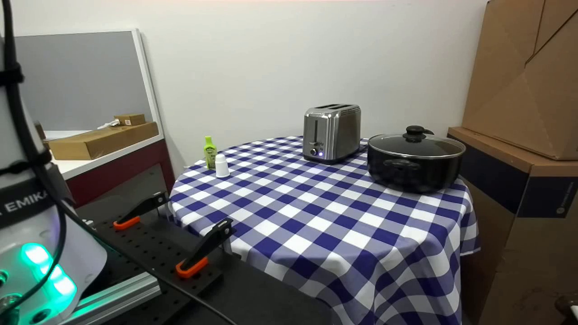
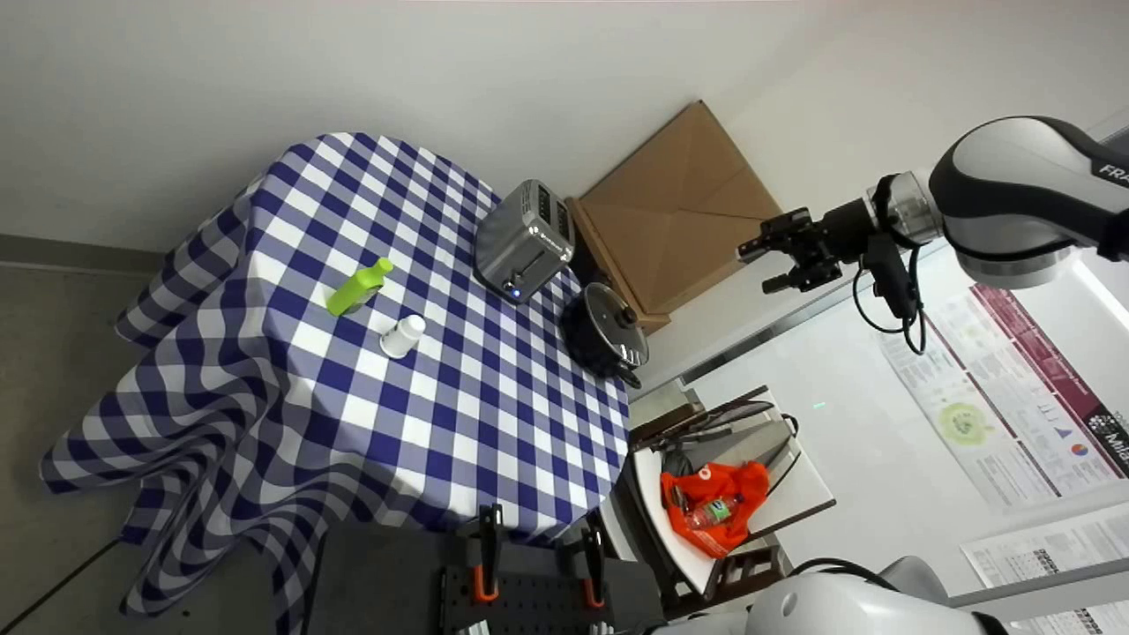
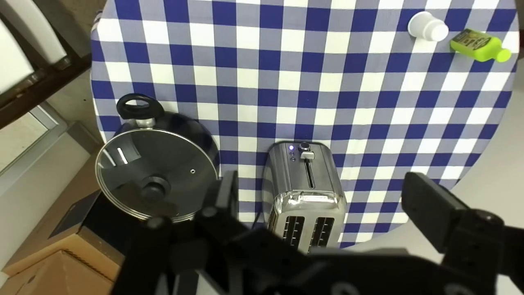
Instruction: Press the bottom right button on the toaster
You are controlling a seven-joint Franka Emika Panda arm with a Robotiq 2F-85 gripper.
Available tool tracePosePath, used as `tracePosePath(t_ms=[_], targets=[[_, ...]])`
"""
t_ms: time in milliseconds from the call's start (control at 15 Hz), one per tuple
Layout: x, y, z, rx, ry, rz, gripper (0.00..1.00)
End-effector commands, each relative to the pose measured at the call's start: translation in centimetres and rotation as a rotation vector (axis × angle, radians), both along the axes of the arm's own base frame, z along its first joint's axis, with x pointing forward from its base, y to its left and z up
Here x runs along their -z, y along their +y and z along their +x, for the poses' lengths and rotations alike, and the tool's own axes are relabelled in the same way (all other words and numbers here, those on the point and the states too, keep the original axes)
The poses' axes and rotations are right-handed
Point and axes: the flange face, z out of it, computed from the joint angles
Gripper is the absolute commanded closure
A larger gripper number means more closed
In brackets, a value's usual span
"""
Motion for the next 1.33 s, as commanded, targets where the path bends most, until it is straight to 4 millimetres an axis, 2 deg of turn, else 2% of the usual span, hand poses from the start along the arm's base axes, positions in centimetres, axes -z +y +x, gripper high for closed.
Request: tracePosePath(t_ms=[0,133,400,667,733,1067,1267], targets=[[0.2,-1.0,0.7,0.122,-0.057,-0.015,0.25],[0.6,-1.9,1.5,0.204,-0.096,-0.019,0.33],[2.8,-3.0,3.8,0.307,-0.119,-0.042,0.64],[5.6,-2.0,5.9,0.315,-0.093,-0.080,0.95],[6.4,-1.5,6.5,0.311,-0.081,-0.090,0.99],[10.4,1.1,9.4,0.279,0.011,-0.128,1.00],[13.5,1.4,11.8,0.284,0.078,-0.145,1.00]])
